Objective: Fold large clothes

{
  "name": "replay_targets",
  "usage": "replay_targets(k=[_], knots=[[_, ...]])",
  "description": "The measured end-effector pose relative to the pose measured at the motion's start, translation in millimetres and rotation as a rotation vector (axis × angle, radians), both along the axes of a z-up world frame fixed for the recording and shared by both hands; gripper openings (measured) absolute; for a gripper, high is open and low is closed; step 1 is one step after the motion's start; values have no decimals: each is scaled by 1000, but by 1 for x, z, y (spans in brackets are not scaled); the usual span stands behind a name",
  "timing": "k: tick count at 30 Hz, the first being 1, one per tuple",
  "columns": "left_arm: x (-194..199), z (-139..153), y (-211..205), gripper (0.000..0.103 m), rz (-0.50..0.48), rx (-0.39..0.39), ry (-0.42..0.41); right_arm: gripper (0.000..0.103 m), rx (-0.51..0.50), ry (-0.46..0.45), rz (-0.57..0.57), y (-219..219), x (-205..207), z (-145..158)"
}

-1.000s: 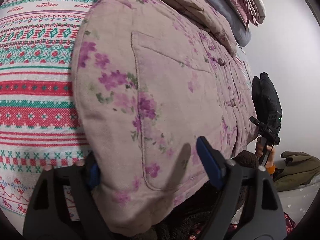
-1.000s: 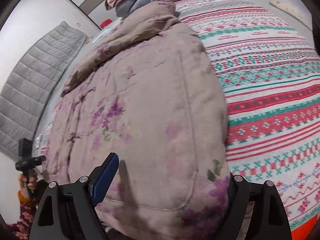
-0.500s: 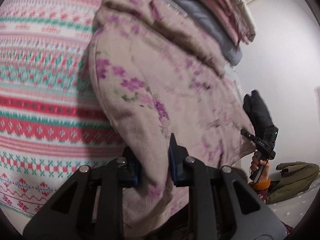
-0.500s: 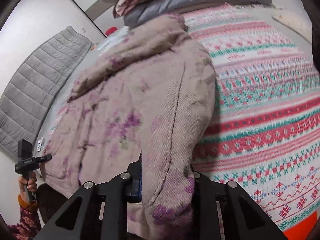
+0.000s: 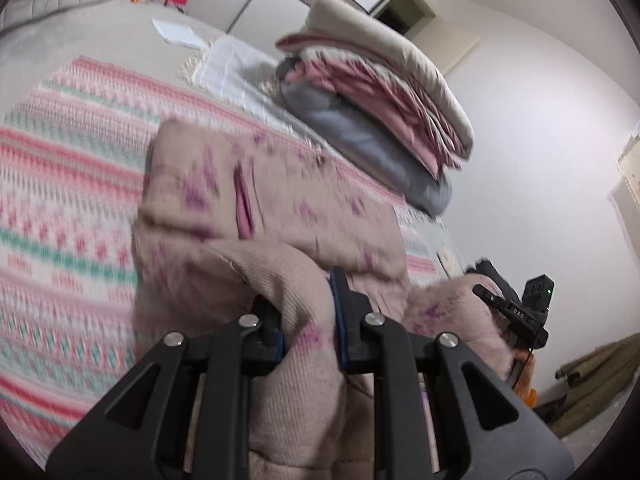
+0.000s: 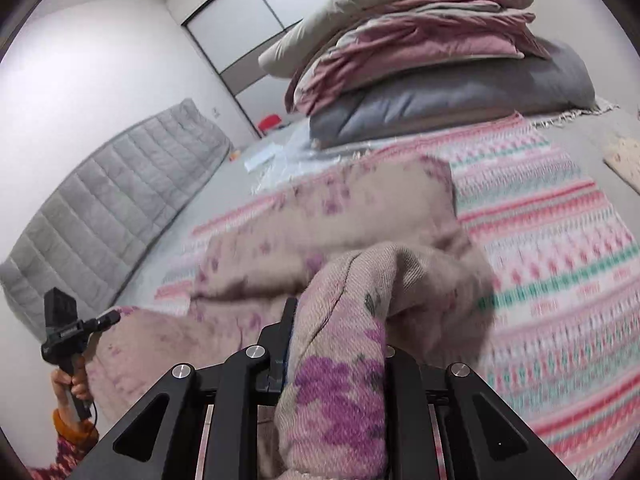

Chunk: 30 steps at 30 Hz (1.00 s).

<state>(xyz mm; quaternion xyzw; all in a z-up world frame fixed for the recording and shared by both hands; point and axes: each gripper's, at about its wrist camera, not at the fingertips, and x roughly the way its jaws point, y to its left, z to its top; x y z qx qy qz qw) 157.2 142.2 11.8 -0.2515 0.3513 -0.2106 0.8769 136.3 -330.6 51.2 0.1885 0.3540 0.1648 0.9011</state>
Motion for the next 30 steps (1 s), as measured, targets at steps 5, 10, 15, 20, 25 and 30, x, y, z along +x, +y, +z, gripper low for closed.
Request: replay_targets(k=[5,10,15,20,25,30], knots=[[54,13,10,21,76,5,-33,20,27,-6,-74,-10,67,11],[124,-2,21,23,141,33,-6,20,54,9,-163,-28,138,5],[189,-46,21,27,180,81,60,21,49,71,-237,-41,203,-26],[223,-91,1,28,170,218,126,21,-67,165,-252,-29,251,-78],[210,-86,2,36,144,214,93,26,-159,126,-230,-15,247,-89],[176,-50,20,74,108,216,10,37,-137,108,-108,-22,220,-57]])
